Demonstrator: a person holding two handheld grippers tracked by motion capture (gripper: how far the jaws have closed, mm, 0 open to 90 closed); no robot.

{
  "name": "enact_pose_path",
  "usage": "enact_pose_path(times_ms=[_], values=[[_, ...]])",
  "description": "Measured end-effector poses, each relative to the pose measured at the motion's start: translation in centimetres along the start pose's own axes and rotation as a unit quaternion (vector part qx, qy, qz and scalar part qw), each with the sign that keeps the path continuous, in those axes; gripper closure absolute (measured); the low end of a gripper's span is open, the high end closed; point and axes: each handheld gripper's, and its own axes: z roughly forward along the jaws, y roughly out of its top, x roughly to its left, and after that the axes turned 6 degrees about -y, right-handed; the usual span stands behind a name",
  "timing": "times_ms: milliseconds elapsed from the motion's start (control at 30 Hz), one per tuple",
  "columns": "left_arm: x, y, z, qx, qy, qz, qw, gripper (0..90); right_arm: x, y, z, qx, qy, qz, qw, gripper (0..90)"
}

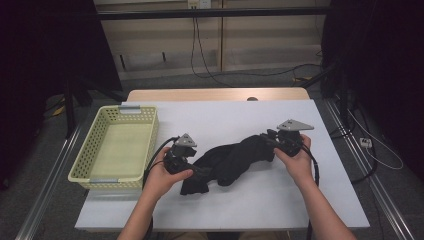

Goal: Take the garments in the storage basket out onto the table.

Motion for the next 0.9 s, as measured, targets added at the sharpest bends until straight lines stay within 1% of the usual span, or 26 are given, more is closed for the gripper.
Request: enact_pose_path(times_ms=[33,67,100,133,167,200,233,267,300,333,400,467,533,567,633,667,700,733,800,833,867,900], values=[[-0.1,0.0,0.1,0.002,0.003,0.0,1.0,11.8,0.4,-0.1,-0.3,-0.004,0.004,-0.005,1.0,51.7],[-0.2,0.1,0.3,0.001,-0.002,0.002,1.0,11.9,0.8,-0.2,-0.6,-0.008,0.009,-0.004,0.9999,48.9],[-0.4,0.1,0.3,0.002,-0.003,0.005,1.0,12.0,1.1,-0.4,-1.0,-0.012,0.014,-0.007,0.9998,42.2],[-0.6,0.3,0.3,0.003,0.0,0.008,1.0,12.3,1.4,-0.4,-1.4,-0.013,0.012,-0.005,0.9998,35.4],[-0.8,0.4,0.3,0.003,-0.007,0.012,0.9999,12.4,1.7,-0.6,-1.8,-0.018,0.014,-0.01,0.9997,33.3],[-1.0,0.5,0.3,0.004,-0.005,0.015,0.9999,12.4,2.0,-0.8,-2.3,-0.022,0.019,-0.014,0.9995,33.3],[-1.2,0.6,0.4,0.002,-0.011,0.019,0.9998,12.6,2.3,-1.2,-2.7,-0.028,0.02,-0.015,0.9993,31.8],[-1.4,0.7,0.5,0.002,-0.01,0.02,0.9997,12.7,2.5,-1.5,-3.1,-0.032,0.021,-0.016,0.9992,28.2],[-1.6,0.8,0.6,0.0,-0.02,0.022,0.9996,12.6,2.7,-1.9,-3.4,-0.034,0.021,-0.02,0.999,24.0],[-1.8,0.9,0.8,0.002,-0.025,0.024,0.9994,12.7,2.8,-2.2,-3.8,-0.036,0.02,-0.02,0.9989,22.5],[-2.2,1.1,1.3,0.01,-0.031,0.032,0.999,13.1,2.8,-2.9,-4.3,-0.04,0.02,-0.015,0.9989,21.7],[-2.7,1.3,1.9,0.016,-0.038,0.04,0.9984,13.5,2.7,-3.5,-4.7,-0.042,0.024,-0.008,0.9988,19.0],[-3.3,1.4,2.6,0.029,-0.047,0.045,0.9975,13.6,2.5,-4.0,-4.9,-0.048,0.024,0.0,0.9986,18.5],[-3.5,1.5,2.9,0.036,-0.052,0.051,0.9967,15.0,2.5,-4.1,-4.9,-0.045,0.022,0.002,0.9987,17.5],[-4.1,1.6,3.4,0.048,-0.063,0.06,0.995,20.7,2.5,-4.3,-5.0,-0.045,0.025,0.01,0.9986,16.7],[-4.3,1.6,3.6,0.054,-0.066,0.061,0.9945,21.4,2.5,-4.4,-5.0,-0.046,0.025,0.008,0.9986,16.3],[-4.5,1.6,3.9,0.054,-0.069,0.058,0.9945,22.0,2.7,-4.5,-4.9,-0.044,0.026,0.002,0.9987,15.8],[-4.7,1.6,4.1,0.056,-0.068,0.061,0.9942,23.5,2.8,-4.6,-4.9,-0.043,0.025,-0.006,0.9987,15.7],[-5.0,1.5,4.2,0.06,-0.077,0.063,0.9932,30.6,2.9,-4.8,-4.9,-0.041,0.029,-0.003,0.9987,15.3],[-5.1,1.5,4.2,0.066,-0.074,0.068,0.9928,33.2,2.9,-4.8,-5.0,-0.043,0.03,0.001,0.9986,15.3],[-5.3,1.5,4.3,0.066,-0.07,0.065,0.9932,34.8,2.9,-4.7,-5.0,-0.045,0.031,0.001,0.9985,15.2],[-5.3,1.4,4.4,0.071,-0.076,0.074,0.9918,37.7,2.9,-4.7,-5.0,-0.049,0.033,-0.001,0.9983,15.0]])
